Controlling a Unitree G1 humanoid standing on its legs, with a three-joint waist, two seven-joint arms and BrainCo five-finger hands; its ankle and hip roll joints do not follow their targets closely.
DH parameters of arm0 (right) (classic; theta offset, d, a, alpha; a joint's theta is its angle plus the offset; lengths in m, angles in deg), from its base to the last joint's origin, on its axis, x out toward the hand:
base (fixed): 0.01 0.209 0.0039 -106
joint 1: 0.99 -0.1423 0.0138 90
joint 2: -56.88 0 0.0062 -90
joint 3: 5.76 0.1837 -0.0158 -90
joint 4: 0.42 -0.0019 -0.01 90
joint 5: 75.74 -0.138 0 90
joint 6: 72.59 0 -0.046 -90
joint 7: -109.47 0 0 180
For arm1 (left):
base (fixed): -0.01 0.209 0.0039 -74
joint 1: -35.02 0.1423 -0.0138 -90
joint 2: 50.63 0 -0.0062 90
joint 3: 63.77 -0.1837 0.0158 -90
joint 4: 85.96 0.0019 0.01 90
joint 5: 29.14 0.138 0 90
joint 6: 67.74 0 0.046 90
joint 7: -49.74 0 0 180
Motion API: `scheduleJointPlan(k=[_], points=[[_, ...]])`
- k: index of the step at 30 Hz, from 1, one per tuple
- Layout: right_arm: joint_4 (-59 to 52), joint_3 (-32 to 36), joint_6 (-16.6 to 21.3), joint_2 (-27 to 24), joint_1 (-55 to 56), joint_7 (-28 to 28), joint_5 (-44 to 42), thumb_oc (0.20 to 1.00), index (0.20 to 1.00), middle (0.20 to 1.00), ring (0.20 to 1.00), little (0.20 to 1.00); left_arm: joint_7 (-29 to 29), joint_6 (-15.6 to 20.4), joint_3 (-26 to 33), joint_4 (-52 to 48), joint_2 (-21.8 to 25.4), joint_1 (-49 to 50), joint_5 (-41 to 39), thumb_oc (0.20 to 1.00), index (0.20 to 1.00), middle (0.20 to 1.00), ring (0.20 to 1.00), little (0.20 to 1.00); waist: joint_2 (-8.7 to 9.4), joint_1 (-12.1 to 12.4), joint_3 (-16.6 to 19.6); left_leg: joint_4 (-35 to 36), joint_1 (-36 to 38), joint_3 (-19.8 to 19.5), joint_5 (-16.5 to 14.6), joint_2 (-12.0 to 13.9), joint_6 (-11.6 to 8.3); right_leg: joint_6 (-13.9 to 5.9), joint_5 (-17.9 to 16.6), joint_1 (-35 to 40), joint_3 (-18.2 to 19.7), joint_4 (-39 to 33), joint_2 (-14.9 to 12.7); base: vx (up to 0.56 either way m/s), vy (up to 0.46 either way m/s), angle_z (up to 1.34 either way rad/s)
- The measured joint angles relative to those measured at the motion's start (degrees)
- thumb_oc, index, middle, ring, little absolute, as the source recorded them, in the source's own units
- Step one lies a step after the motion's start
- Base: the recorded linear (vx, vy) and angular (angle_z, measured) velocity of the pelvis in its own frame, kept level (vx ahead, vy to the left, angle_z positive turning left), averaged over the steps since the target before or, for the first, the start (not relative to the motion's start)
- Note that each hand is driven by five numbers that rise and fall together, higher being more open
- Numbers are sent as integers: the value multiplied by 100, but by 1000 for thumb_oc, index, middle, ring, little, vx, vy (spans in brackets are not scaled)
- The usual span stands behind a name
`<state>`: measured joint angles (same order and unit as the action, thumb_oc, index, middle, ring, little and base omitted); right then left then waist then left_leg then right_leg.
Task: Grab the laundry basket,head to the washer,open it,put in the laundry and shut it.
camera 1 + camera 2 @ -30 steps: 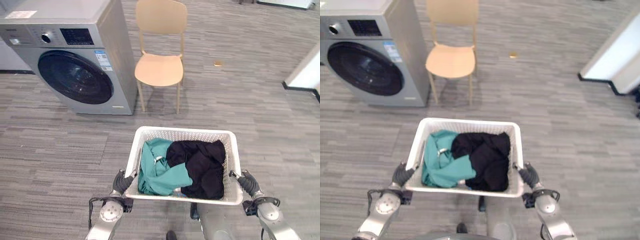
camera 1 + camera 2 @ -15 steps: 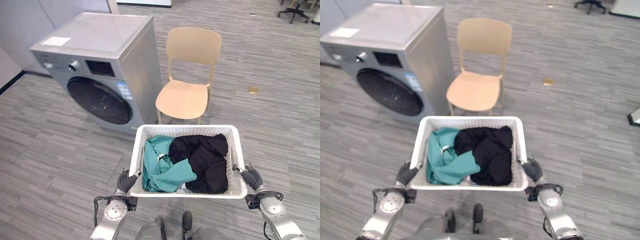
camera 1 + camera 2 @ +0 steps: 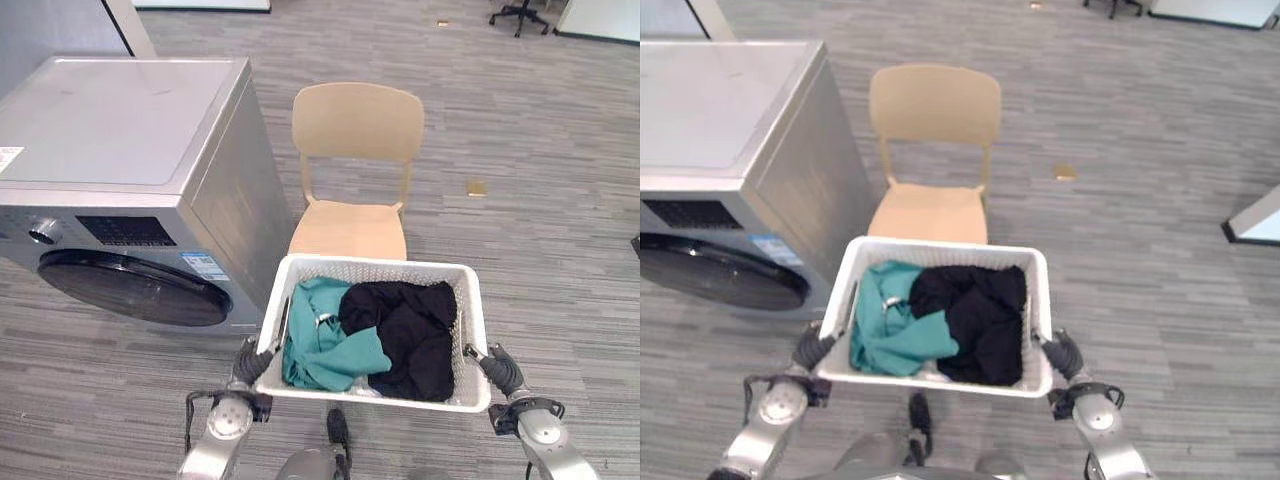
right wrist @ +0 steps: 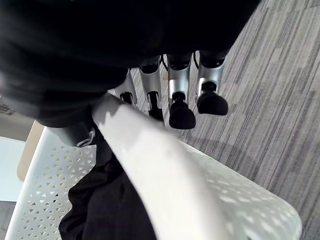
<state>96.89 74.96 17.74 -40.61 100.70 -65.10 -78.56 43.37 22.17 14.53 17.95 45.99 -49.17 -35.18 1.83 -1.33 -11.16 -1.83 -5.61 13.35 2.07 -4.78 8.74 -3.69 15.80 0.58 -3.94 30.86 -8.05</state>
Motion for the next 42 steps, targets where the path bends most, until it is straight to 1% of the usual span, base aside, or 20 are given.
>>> scheduleJointPlan(k=[1, 3, 4, 5, 6, 7, 8, 9, 11, 12, 15, 16, 17, 21, 23, 25, 29, 34, 39, 42], points=[[-2, -8, -2, -3, -37, -4, 1, 200, 200, 200, 200, 200, 3, -1, 35, -12, 26, -73, -1, 200, 200, 200, 200, 200, -15, -25, -15, 64, 182, 7, -40, -40, -62, -53, 49, -366, -22, 291, -79, 175, 72, -19], [11, -33, -2, 25, -136, -53, 4, 200, 200, 200, 200, 200, 3, 20, 87, -81, 65, 85, -2, 200, 200, 200, 200, 200, -74, 15, -48, 190, 539, 121, -165, 5, -184, -85, 83, -1093, -102, 65, -65, 251, -3, -12], [44, -90, 11, -44, -195, -74, 5, 200, 200, 200, 200, 200, -2, 94, 120, -156, 55, 214, -4, 200, 200, 200, 200, 200, -58, 51, -58, 236, 639, 180, -587, 24, -261, -222, -21, -1767, -273, -184, 10, 249, -36, -11], [56, -200, -17, -61, -278, -69, 10, 200, 200, 200, 200, 200, -2, 91, 192, -8, 5, 288, -16, 200, 200, 200, 200, 200, -33, 24, -125, 222, 696, 183, -687, -20, -325, -176, -331, -2325, -404, -581, 103, 383, -230, 7], [87, -210, -77, -55, -164, -67, 12, 200, 200, 200, 200, 200, 4, 66, 114, 51, 3, 309, -19, 200, 200, 200, 200, 200, -38, -55, -160, 213, 821, 193, -629, -45, -279, -135, -602, -2347, -361, -1137, 227, 338, -263, 33], [134, -216, -78, -61, -49, -57, 11, 200, 200, 200, 200, 200, 35, 62, 88, 68, -72, 375, -9, 200, 200, 200, 200, 200, -23, -49, -166, 207, 943, -32, -737, -87, -455, -119, -643, -2290, -383, -1199, 302, 397, -323, 77], [191, -188, -79, -25, 112, -56, 9, 200, 200, 200, 200, 200, 32, 56, 69, 115, -106, 334, -2, 200, 200, 200, 200, 200, -11, -77, -166, 118, 1054, -166, -767, -93, -495, -47, -727, -2056, -433, -1394, 374, 180, -211, 90], [249, -183, -79, -17, 200, -49, 7, 200, 200, 200, 200, 200, 22, 37, 68, 121, -171, 378, 4, 200, 200, 200, 200, 200, -23, -117, -170, 61, 1210, -348, -766, -86, -495, 294, -984, -1777, -296, -1575, 514, 156, -210, 104], [278, -182, -42, -33, 140, -65, 7, 200, 200, 200, 200, 200, 18, 33, 48, 122, -167, 441, 8, 200, 200, 200, 200, 200, -11, -31, -155, -116, 1282, -454, -774, -48, -510, 412, -1469, -1469, -364, -1857, 511, 158, -203, 89], [279, -183, -32, -87, 29, -69, 7, 200, 200, 200, 200, 200, -4, 27, 37, 123, -179, 436, 7, 200, 200, 200, 200, 200, 14, 46, -156, -450, 1223, -455, -787, -46, -532, 533, -1891, -1252, -536, -2087, 426, 123, -135, 70], [341, -205, -32, -124, -197, -63, 12, 200, 200, 200, 200, 200, -65, 23, 49, 125, -220, 447, 1, 200, 200, 200, 200, 200, -10, 181, -161, -1435, 883, -431, -970, 78, -705, 666, -1997, -739, -558, -2490, 403, 67, -48, 26], [336, -197, -25, -128, -334, -31, 12, 200, 200, 200, 200, 200, -108, 61, 50, 123, -213, 383, -1, 200, 200, 200, 200, 200, 1, 232, -161, -1410, 747, -452, -1171, 269, -826, 720, -1967, -515, -563, -2769, 441, 62, 62, -2], [376, -164, -19, -147, -425, -8, 11, 200, 200, 200, 200, 200, -173, 65, 29, 180, -221, 145, -1, 200, 200, 200, 200, 200, 9, 273, -166, -1100, 511, -471, -1169, 585, -922, 755, -1996, -446, -551, -2865, 493, 54, 69, -3], [747, -206, -8, -146, -782, 106, 11, 200, 200, 200, 200, 200, -258, 89, -155, 748, -252, -398, -1, 200, 200, 200, 200, 200, 41, 167, -193, -539, -30, -622, -797, 1006, -1110, 686, -1973, -270, -523, -2995, 579, 78, 85, -27], [797, -244, -8, -148, -745, 164, 11, 200, 200, 200, 200, 200, -267, 91, -196, 806, -269, -384, -1, 200, 200, 200, 200, 200, -35, 5, -162, -312, -34, -626, -433, 1108, -1081, 604, -1922, -90, -476, -3111, 691, 104, 120, -31], [917, -246, -8, -154, -705, 197, 11, 200, 200, 200, 200, 200, -261, 86, -281, 867, -293, -395, 1, 200, 200, 200, 200, 200, -94, -68, -149, -4, 165, -626, 191, 1137, -1112, 428, -1819, -41, -281, -3098, 778, 106, 132, -35], [1179, -255, -13, -58, -681, 205, 12, 200, 200, 200, 200, 200, -271, -11, -411, 962, -272, -395, 4, 200, 200, 200, 200, 200, -66, -181, -128, 466, 457, -434, 342, 799, -1003, 196, -1787, -31, -138, -3100, 454, 30, 60, -16], [1476, -482, -11, 104, -930, 317, 37, 200, 200, 200, 200, 200, -315, -13, -419, 1020, -91, -457, 7, 200, 200, 200, 200, 200, -66, -151, -124, 574, 475, -209, 356, 656, -983, 74, -1842, -152, 59, -3133, 318, -126, 36, -16], [2019, -687, -2, 119, -1547, 479, 33, 200, 200, 200, 200, 200, -504, -4, -659, 1584, -41, -1239, 7, 200, 200, 200, 200, 200, -94, -176, -153, 457, -165, -124, 419, 713, -889, -8, -1897, -907, 172, -2928, 406, -217, 7, -16], [2380, -754, -4, 105, -2017, 618, 7, 200, 200, 200, 200, 200, -609, -3, -834, 1893, -57, -1729, 4, 200, 200, 200, 200, 200, -111, -158, -391, 168, -643, -82, 430, 765, -883, -2, -1918, -1469, 281, -2543, 434, -220, -16, -15]])
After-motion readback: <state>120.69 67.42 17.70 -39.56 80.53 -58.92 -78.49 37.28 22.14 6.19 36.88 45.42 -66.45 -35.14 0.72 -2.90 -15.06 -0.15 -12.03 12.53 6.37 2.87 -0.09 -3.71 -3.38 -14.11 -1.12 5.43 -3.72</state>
